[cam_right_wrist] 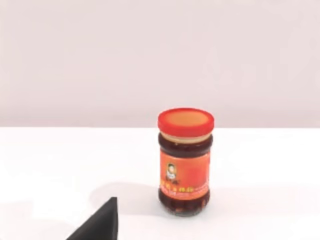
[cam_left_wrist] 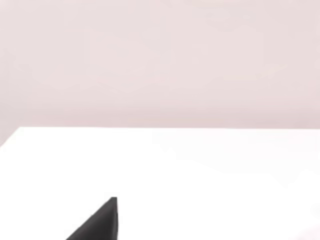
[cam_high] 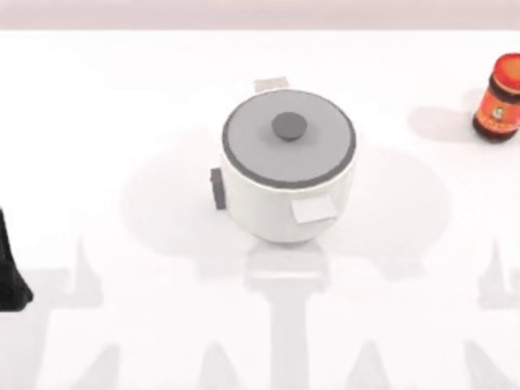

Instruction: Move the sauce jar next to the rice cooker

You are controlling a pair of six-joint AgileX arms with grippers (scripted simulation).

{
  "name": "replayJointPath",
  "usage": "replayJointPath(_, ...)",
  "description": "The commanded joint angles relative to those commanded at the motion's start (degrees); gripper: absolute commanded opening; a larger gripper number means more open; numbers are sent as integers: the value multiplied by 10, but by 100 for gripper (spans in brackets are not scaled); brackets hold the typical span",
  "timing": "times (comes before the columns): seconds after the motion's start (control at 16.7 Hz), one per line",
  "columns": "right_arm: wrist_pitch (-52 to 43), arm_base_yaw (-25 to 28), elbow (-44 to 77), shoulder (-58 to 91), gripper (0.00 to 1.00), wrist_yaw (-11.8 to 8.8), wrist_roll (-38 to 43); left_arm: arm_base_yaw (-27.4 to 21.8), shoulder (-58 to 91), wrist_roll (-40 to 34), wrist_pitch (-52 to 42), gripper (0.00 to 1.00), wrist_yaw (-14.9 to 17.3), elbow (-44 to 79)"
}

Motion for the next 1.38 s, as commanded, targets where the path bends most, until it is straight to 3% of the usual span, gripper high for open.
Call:
replayJointPath(0.3, -31, -2, 20, 32, 100, 1, -1, 0, 0, 0, 0, 100, 0, 0)
replayJointPath(0.6, -167, -17, 153, 187, 100, 10, -3, 0, 0, 0, 0, 100, 0, 0)
replayJointPath(0.9, -332, -37, 412, 421, 100, 20, -7, 0, 0, 0, 0, 100, 0, 0)
replayJointPath(1.38, -518, -47, 973, 859, 100, 16, -28, 0, 0, 0, 0, 100, 0, 0)
